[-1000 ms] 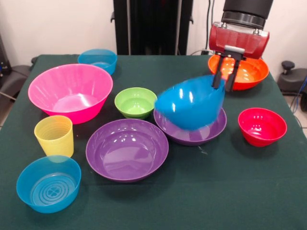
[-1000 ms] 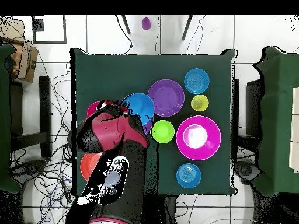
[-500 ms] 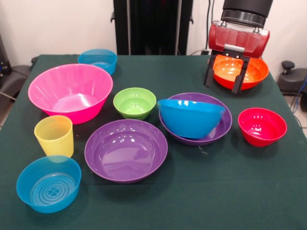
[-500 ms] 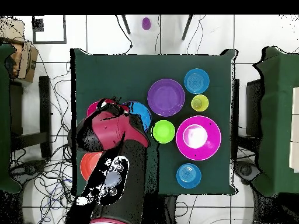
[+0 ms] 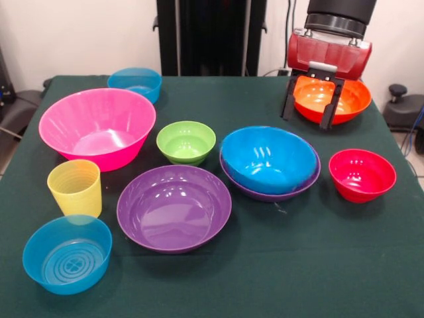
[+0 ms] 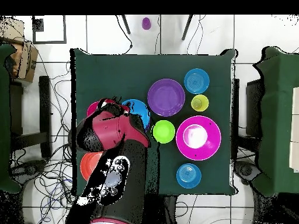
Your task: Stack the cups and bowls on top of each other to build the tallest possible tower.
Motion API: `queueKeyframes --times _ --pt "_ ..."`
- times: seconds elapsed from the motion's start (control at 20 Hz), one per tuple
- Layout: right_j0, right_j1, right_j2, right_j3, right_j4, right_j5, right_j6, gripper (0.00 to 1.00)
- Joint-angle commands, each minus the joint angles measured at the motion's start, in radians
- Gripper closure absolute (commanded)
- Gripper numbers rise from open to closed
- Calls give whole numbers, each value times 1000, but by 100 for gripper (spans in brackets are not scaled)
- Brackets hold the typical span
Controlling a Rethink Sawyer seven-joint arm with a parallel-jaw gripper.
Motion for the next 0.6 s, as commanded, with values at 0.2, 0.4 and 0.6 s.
queueKeyframes --times 0.2,0.4,0.6 --pt "-30 38 88 -3 -36 -10 7 0" --pt "-38 32 98 -3 -35 -4 1 0" --pt "-53 14 122 14 -30 14 -9 0"
